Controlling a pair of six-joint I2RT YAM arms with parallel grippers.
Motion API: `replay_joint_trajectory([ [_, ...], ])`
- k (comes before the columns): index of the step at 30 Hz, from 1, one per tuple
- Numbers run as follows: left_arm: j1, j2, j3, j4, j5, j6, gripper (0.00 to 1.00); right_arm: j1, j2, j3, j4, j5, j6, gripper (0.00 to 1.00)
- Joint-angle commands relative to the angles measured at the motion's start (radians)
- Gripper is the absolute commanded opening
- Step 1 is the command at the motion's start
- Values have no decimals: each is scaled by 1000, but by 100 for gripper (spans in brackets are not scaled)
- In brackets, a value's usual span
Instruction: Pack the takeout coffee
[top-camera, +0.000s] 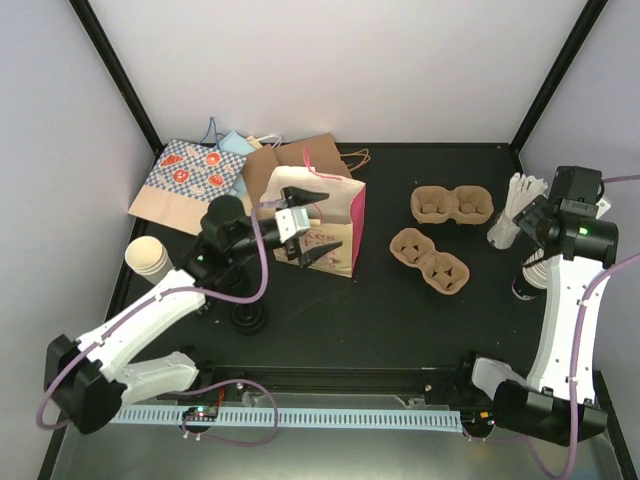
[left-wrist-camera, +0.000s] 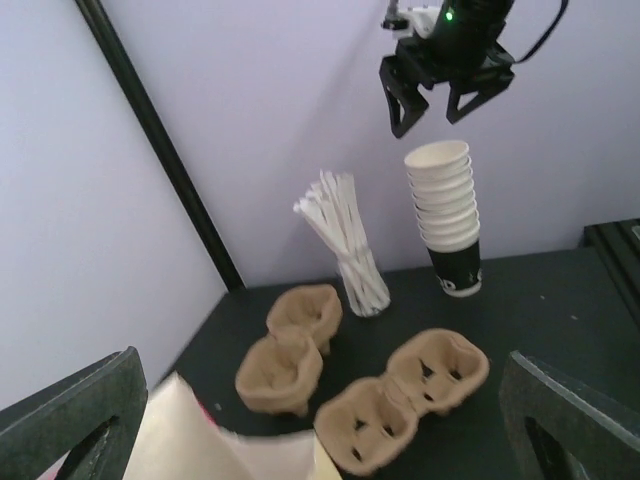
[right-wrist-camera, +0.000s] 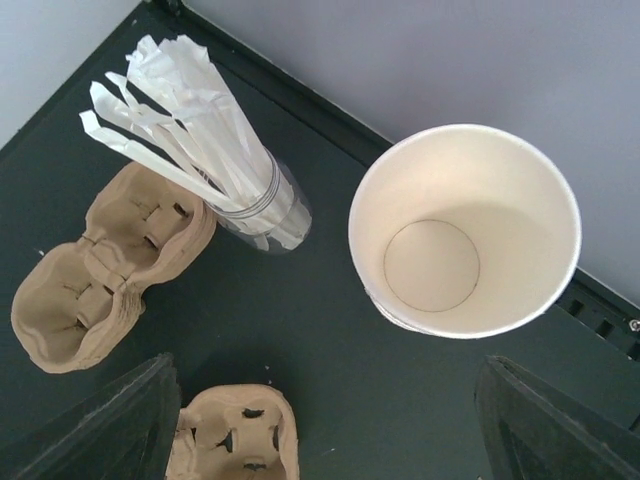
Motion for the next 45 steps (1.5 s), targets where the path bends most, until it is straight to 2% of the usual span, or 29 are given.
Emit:
replay_joint_trajectory([
  [1,-46,111,151,-36,3,132,99,-5,-46,-6,20,47,2,83],
  [5,-69,157,153,-3,-19,205,99,-6,-62,-11,6,73,9,83],
  [9,-73,172,167,5,-47,191,99,-5,-79,-40,17,63,2,84],
  [14,-74,68,112,25,-78,146,99,-5,-64,-56,17,63,-4,81],
  [17,-75,-21,72,5,-100,108,99,-5,-58,-58,15,79,7,73],
  [19,-74,-84,34,16,-145,30,99,-4,-53,-64,17,90,15,71],
  [25,-74,-222,16,-119,-202,-106,99,-5,-21,-92,59,101,33,64],
  [32,-74,-287,20,-209,-231,-119,99,-11,26,-93,82,134,34,64],
  [35,-75,-314,22,-231,-286,-155,99,-32,42,-107,101,90,22,58],
  [38,-74,-336,23,-268,-336,-189,99,-33,71,-89,103,82,20,57],
  [45,-74,-395,0,-346,-338,-201,99,-37,132,-72,108,69,24,56],
])
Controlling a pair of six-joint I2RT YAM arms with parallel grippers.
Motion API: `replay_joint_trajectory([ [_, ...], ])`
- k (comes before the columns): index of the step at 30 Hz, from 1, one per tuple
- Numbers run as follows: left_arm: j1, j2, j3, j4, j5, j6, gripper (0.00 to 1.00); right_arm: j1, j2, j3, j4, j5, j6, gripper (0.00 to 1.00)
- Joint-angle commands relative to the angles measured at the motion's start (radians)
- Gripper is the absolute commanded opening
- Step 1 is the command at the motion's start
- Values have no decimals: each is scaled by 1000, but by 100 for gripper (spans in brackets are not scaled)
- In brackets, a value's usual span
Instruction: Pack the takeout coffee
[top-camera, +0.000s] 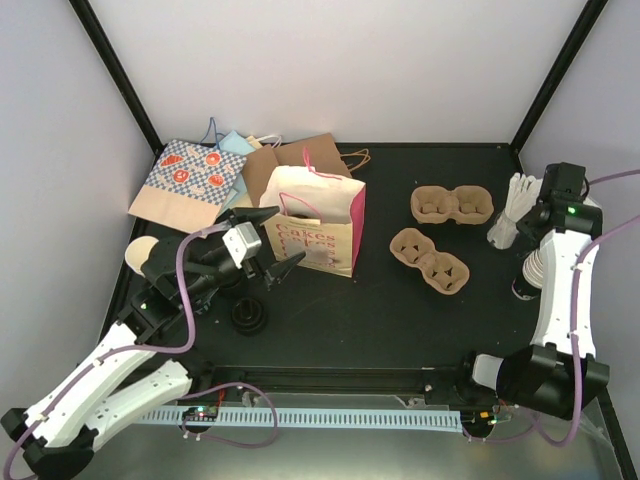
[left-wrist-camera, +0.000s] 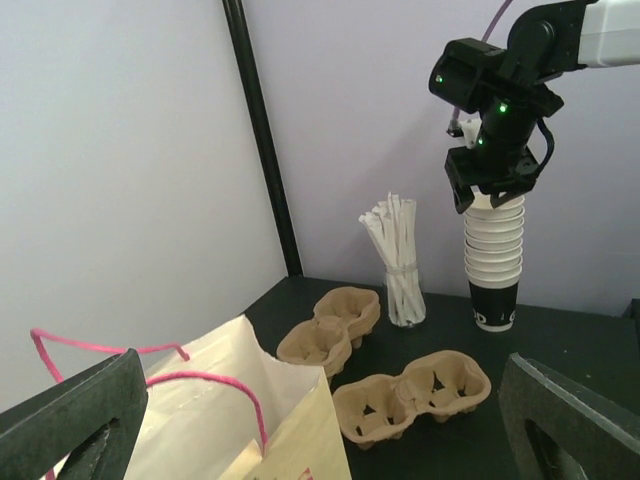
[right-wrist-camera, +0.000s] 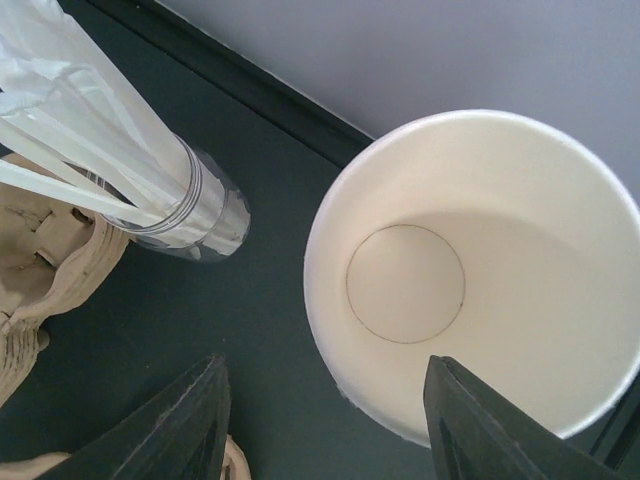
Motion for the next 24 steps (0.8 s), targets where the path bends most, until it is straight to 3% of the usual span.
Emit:
replay_joint_trajectory([
  [1,-5,-39,-5,-90,-44,-45,99,-9,27,24,27,-17,2,53],
  [6,-5,-49,11,-166,-120,-123,99,-9,41,30,26,-13,7,23],
  [10,-5,-8,70,-273,-171,-142,99,-9,30,49,2,0,8,7],
  [15,-4,18,87,-317,-155,-150,99,-9,24,134,-55,43,-2,1],
  [24,-5,6,92,-337,-151,-172,99,-9,15,234,-116,42,-11,1],
])
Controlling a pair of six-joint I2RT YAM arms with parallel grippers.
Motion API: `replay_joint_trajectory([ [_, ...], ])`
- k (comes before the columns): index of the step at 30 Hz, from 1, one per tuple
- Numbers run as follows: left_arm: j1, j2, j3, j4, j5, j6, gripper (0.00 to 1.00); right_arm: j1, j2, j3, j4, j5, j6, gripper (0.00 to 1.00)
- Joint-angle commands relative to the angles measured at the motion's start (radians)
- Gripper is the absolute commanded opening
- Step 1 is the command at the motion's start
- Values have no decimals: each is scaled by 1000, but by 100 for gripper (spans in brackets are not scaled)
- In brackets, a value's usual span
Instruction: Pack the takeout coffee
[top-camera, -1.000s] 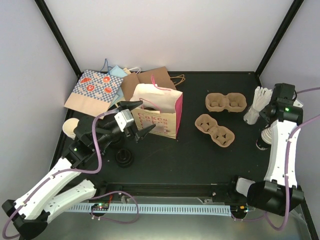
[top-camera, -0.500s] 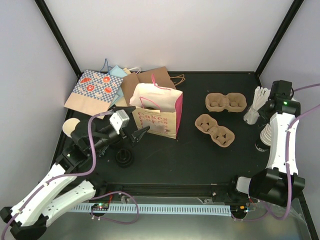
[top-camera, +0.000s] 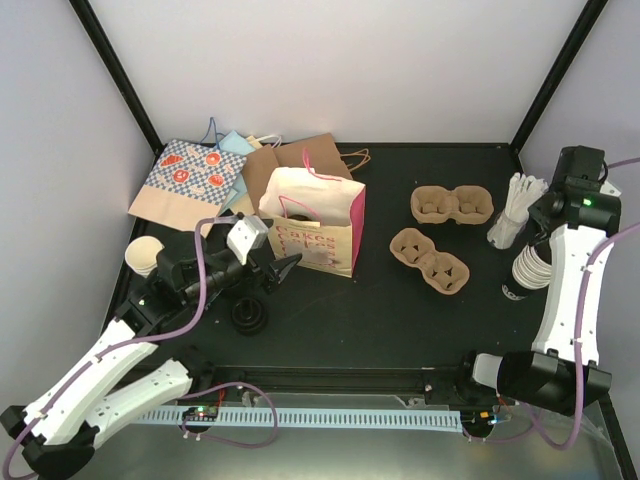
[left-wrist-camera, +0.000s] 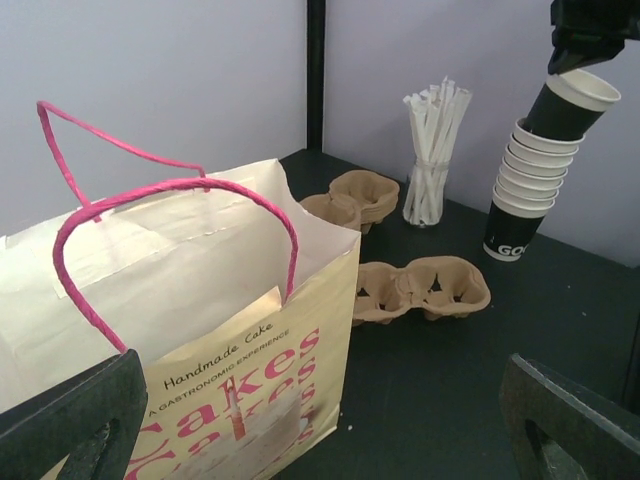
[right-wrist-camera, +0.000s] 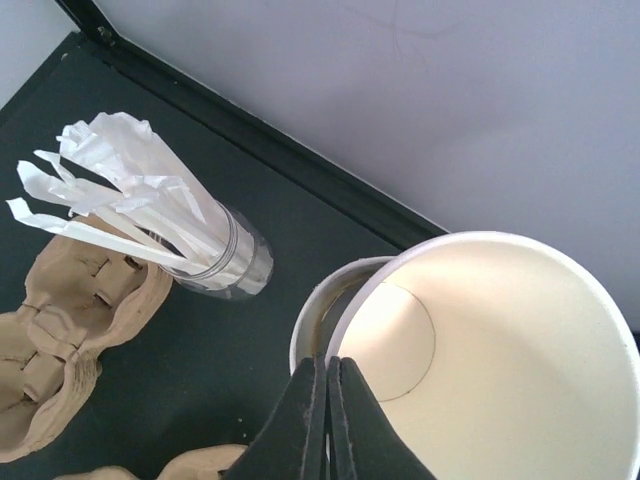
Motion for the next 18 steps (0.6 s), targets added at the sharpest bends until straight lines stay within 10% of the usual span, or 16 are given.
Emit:
replay_joint_trajectory([
  [1,-5,-11,48,-39,-12,-29,99,-6,-19,64,-45,27,-17,1],
  [11,-4,-52,42,-70,-33,-108,99,83,17,474,-226,-15,-108,1],
  [18,-4,-95,43,-146,-46,-162,99,486,-2,487,-262,-126,-111,1],
])
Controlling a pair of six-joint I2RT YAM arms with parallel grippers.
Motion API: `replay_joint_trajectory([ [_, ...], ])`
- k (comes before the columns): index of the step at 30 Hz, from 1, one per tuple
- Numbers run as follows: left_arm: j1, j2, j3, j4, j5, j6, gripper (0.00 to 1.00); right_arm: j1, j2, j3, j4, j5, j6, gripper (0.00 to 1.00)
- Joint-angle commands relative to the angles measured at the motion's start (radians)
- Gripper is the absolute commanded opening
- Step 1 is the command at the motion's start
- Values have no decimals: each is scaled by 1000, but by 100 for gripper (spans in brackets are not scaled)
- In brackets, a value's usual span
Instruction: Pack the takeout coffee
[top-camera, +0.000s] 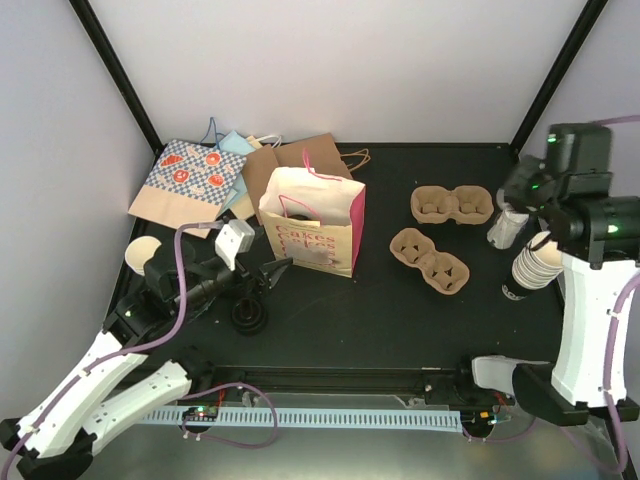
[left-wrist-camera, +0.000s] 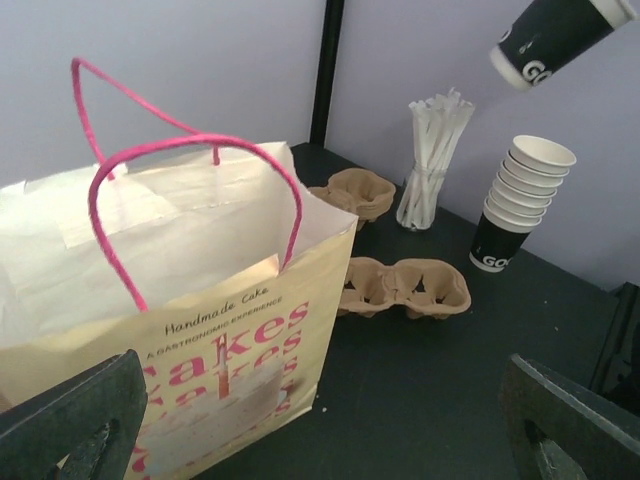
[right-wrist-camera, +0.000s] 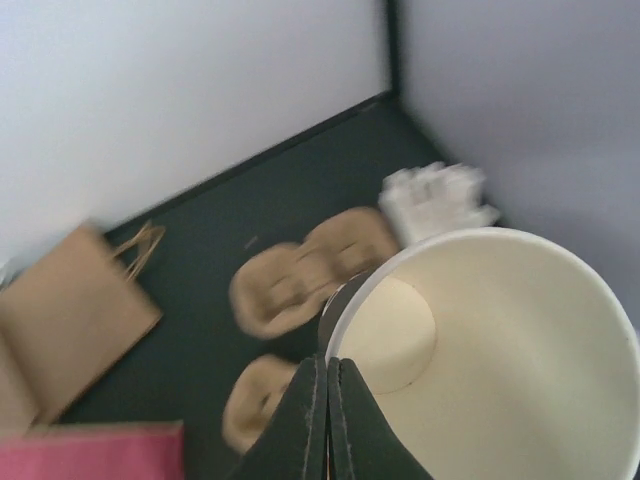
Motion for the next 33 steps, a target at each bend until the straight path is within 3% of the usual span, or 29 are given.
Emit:
replay_joint_trajectory([
  [1,-4,-32,45,-94,-46,-75,99,266,-18,-100,-44,-94,-6,1],
  [7,-1,-16,78,-254,-149,-217,99,653,-138,-505,178,-209,10,1],
  [13,2,-8,86,-348,-252,-304,99,954,-122,-725,308,-108,68,1],
  [18,7,-2,77,-403,-307,-362,99,1117,-72,-819,411,-7,80,1],
  [24,10,38,36,-437,-229,-370,99,1280,58,-828,469,117,84,1],
  [33,11,87,-43,-500,-189,-505,99,1356,222,-845,519,224,95,1],
])
